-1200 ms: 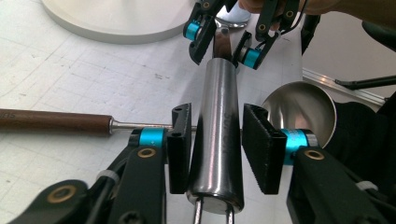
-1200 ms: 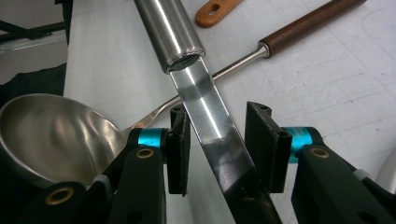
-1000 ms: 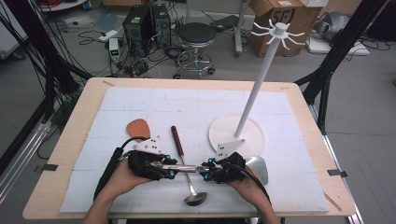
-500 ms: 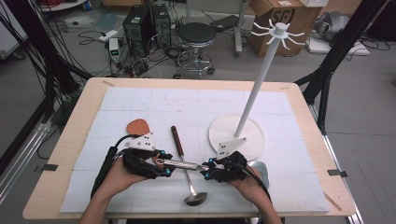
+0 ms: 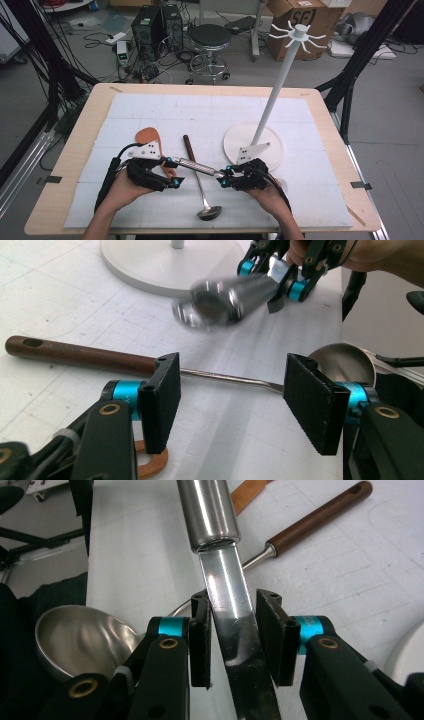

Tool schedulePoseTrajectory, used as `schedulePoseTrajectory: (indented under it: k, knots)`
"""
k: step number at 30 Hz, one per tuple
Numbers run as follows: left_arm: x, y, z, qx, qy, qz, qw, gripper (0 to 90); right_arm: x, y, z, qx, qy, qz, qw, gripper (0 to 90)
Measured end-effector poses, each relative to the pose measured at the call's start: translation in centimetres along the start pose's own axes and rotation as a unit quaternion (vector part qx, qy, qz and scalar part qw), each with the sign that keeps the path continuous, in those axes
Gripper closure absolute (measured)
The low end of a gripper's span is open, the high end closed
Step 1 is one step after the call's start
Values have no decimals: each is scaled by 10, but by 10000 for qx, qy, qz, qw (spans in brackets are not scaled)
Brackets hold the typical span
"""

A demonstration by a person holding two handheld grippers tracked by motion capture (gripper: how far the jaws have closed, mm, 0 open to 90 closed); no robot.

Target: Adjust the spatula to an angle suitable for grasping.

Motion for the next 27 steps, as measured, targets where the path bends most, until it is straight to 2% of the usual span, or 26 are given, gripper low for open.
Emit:
schedulePoseTrajectory:
  k: [16,20,27]
  knots:
    - [-2,0,2,-11,16,2,10000,398,-21,9,-20,245,378,88,9989,745]
    - [-3,0,2,-44,51,1,10000,398,-29,11,-27,412,570,82,9975,747]
    - [-6,-2,3,-55,47,-37,10000,398,-39,17,-32,560,811,136,9950,749]
Point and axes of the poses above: each handheld gripper's, and its own axes: x roughly forward along the jaws, z roughly out of its underside, y roughly to its right, the point moved 10 cm from there along x, roughly forward along the jaws, and after that the axes turned 8 degrees about -z, right-handed, at the moved point
